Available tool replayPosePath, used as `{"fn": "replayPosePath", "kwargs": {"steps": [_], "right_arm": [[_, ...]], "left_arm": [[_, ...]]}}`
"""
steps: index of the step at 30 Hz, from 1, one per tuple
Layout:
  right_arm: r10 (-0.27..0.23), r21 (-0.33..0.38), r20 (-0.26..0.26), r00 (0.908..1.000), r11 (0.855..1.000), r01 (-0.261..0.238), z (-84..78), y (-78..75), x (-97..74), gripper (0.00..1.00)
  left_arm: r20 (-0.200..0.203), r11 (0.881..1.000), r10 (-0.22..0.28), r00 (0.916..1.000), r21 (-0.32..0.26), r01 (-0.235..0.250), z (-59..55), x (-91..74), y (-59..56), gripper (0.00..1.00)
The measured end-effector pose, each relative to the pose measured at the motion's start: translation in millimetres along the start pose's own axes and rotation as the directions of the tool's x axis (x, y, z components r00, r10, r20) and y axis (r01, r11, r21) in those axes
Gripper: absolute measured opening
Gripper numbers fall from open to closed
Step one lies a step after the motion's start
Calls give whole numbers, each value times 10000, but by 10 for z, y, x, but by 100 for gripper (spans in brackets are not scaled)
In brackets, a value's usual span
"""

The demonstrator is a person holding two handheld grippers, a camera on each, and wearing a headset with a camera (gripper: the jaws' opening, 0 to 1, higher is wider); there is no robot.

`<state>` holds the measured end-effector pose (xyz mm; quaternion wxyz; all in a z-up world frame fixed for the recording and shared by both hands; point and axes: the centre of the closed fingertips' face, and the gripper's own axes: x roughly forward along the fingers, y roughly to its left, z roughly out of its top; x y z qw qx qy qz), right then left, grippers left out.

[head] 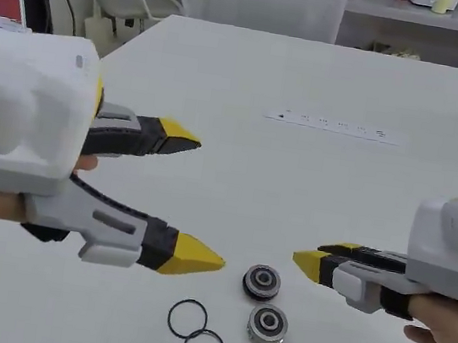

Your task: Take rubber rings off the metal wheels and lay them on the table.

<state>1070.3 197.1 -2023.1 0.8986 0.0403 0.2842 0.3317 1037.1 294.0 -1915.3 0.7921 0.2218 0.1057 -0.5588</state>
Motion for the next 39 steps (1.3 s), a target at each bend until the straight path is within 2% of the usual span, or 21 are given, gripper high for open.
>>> {"fn": "replayPosePath", "kwargs": {"steps": [2,9,12,17,20,29,35,39], "right_arm": [[-41,15,-14,10000,10000,41,-5,-15,0,23],[-161,97,-97,9998,9998,162,-34,-50,-10,23],[-214,89,-148,9997,9997,216,-45,-66,-13,23],[-264,115,-144,9995,9996,265,-48,-77,-17,23],[-275,141,-176,9995,9995,278,-59,-87,-16,23],[-309,153,-320,9990,9994,314,-101,-118,-7,22],[-353,183,-252,9991,9992,358,-81,-140,-13,22],[-314,114,-307,9990,9994,318,-93,-130,-7,22]], "left_arm": [[150,9999,-60,9999,-141,62,7,70,51,70],[44,9998,-22,10000,-216,23,-72,320,191,69],[274,9973,-35,9996,-734,55,-100,430,225,66],[265,9947,92,9996,-1031,-65,-199,555,262,61],[538,9885,118,9985,-1514,-35,-221,613,264,62],[167,9874,-35,9999,-1584,61,-381,815,226,49],[-256,9854,226,9994,-1682,-266,-640,869,212,33],[-614,9816,107,9981,-1899,-222,-799,919,173,31]]}}
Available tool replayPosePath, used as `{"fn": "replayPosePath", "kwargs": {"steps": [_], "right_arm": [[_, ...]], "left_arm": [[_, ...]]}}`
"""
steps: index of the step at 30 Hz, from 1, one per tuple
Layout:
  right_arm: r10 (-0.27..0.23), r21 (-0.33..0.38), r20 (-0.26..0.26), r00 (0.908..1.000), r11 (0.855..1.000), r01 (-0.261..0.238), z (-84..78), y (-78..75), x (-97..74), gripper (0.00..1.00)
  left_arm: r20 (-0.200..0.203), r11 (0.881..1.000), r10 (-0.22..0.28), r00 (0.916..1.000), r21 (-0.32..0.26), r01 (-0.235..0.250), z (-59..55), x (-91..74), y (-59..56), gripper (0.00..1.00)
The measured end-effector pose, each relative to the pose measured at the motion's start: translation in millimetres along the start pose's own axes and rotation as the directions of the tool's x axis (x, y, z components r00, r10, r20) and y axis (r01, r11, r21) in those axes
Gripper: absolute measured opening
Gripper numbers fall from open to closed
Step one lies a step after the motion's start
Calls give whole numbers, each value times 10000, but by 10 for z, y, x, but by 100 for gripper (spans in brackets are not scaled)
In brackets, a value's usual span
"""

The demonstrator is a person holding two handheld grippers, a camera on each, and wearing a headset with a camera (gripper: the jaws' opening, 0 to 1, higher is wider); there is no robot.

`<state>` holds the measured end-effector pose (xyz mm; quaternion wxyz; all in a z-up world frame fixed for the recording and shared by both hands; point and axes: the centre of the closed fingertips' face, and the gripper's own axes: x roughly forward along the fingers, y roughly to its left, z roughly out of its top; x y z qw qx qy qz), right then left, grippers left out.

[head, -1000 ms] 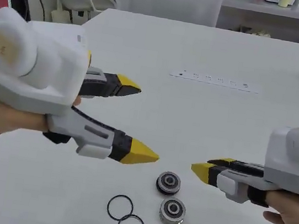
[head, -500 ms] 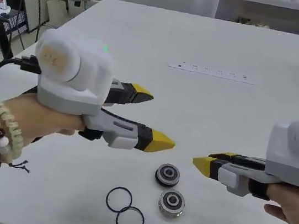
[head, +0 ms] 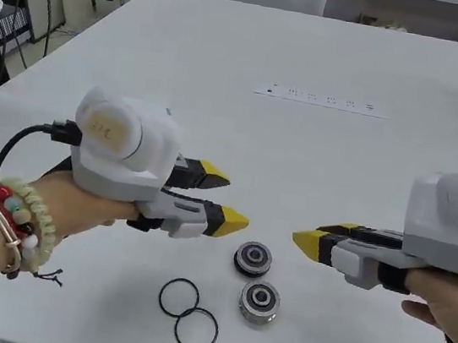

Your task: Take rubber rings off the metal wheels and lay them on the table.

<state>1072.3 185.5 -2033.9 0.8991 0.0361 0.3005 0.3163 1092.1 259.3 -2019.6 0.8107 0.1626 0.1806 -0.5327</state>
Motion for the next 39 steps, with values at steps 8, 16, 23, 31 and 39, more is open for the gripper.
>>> {"fn": "replayPosePath", "kwargs": {"steps": [8,16,23,31,39], "right_arm": [[87,-307,-396,9992,9995,-99,-96,34,43,21],[168,-583,-800,9967,9981,-215,-196,67,87,21],[262,-966,-1195,9925,9946,-379,-290,117,121,20],[385,-1170,-1380,9897,9916,-549,-325,155,137,20],[787,-874,-1556,9847,9918,-930,-407,236,182,21]], "left_arm": [[-488,9971,-638,9968,373,656,-117,151,-225,24],[-1099,9911,-1029,9886,730,1113,-285,248,-353,20],[-1171,9892,-1100,9870,835,1202,-285,302,-383,15],[-1119,9888,-1234,9860,697,1317,-290,322,-399,10],[-713,9801,-1800,9811,713,1850,-289,325,-407,8]]}}
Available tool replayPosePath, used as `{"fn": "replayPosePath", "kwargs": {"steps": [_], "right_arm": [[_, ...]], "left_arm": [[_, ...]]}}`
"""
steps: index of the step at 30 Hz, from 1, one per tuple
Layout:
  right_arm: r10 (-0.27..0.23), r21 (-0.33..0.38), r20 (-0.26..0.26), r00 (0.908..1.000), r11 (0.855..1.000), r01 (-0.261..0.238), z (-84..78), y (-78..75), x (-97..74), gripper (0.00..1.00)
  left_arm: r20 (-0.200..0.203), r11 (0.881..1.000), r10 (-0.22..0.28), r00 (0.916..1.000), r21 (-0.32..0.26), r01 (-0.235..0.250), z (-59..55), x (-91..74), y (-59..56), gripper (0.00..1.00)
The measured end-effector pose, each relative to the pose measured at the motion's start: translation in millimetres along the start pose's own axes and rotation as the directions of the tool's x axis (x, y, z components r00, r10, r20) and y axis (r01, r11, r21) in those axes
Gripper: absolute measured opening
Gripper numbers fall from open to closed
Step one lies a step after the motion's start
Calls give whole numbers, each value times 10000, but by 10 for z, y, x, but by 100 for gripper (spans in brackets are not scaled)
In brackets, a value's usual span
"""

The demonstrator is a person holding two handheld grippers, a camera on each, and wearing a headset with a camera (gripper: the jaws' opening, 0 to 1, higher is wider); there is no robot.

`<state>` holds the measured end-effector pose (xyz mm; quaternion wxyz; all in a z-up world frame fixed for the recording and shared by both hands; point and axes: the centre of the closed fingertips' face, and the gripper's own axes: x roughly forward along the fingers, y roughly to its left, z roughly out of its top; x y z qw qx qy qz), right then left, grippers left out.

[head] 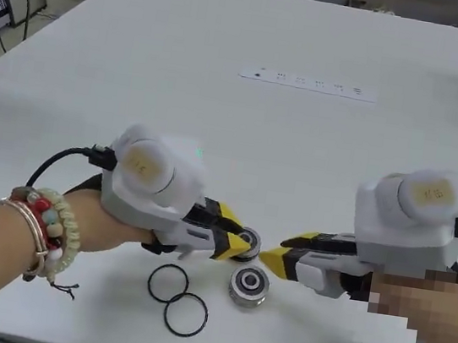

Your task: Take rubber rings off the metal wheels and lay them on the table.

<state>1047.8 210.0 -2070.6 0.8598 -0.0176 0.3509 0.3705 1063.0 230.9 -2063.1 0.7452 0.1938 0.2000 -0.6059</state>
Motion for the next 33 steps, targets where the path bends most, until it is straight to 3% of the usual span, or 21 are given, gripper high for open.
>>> {"fn": "replayPosePath", "kwargs": {"steps": [6,9,16,25,33], "right_arm": [[156,-535,-189,9997,9984,-166,12,-46,37,22],[462,-1159,-312,9984,9920,-495,28,-23,45,22],[579,-1998,-719,9957,9773,-712,23,-26,154,22],[756,-1992,-478,9960,9764,-837,-9,-40,172,22],[650,-2394,-495,9967,9680,-750,-15,-33,187,22]], "left_arm": [[251,9994,-336,9991,83,334,13,11,-7,8],[296,9987,-486,9984,142,482,15,22,-1,8],[372,9980,-607,9975,191,601,38,67,24,8],[375,9982,-556,9977,235,547,47,81,17,8],[367,9991,-383,9986,218,375,61,104,24,8]]}}
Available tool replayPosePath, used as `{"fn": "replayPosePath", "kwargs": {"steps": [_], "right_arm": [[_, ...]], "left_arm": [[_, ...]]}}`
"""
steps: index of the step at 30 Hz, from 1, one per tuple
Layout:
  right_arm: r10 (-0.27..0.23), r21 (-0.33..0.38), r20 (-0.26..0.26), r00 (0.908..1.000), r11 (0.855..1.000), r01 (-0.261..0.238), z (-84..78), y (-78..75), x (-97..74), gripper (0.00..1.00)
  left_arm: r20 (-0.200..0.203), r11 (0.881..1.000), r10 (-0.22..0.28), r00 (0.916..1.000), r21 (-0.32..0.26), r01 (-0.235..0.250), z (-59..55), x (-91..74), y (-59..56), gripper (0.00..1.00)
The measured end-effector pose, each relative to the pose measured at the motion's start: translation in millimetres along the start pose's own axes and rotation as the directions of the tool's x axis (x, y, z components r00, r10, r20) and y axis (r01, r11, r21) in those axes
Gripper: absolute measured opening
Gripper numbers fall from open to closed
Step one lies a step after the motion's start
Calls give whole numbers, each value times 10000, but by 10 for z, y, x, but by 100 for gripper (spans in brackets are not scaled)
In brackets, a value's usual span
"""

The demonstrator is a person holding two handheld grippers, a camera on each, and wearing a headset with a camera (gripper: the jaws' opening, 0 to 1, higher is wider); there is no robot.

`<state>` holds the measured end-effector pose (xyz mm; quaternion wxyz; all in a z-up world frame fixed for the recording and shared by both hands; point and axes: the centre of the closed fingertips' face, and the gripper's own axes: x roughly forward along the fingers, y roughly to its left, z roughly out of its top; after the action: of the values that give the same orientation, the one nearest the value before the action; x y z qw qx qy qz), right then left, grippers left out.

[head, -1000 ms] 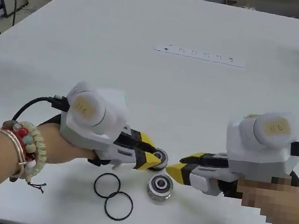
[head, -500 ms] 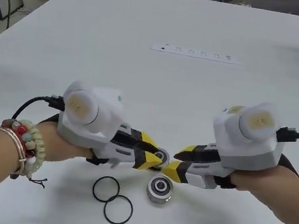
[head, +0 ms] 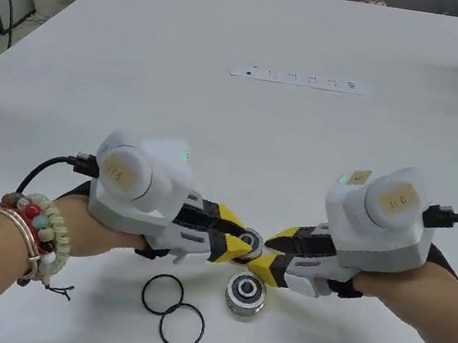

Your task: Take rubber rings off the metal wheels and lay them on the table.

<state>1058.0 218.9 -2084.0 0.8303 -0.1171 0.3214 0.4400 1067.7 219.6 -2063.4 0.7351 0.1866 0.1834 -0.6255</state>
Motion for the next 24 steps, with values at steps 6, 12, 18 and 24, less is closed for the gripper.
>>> {"fn": "replayPosePath", "kwargs": {"steps": [6,12,18,24], "right_arm": [[-4,-49,173,9998,10000,4,37,8,5,22],[-10,-39,220,9998,10000,11,38,6,6,21],[33,-533,81,10000,9986,-29,21,14,-13,18],[9,-667,-64,10000,9978,-13,8,13,-28,15]], "left_arm": [[57,9999,103,9999,-53,-103,6,11,0,8],[97,9999,157,9998,-72,-156,12,17,-1,8],[122,9998,197,9997,-99,-196,12,17,3,8],[111,9994,305,9995,-182,-303,11,17,3,8]]}}
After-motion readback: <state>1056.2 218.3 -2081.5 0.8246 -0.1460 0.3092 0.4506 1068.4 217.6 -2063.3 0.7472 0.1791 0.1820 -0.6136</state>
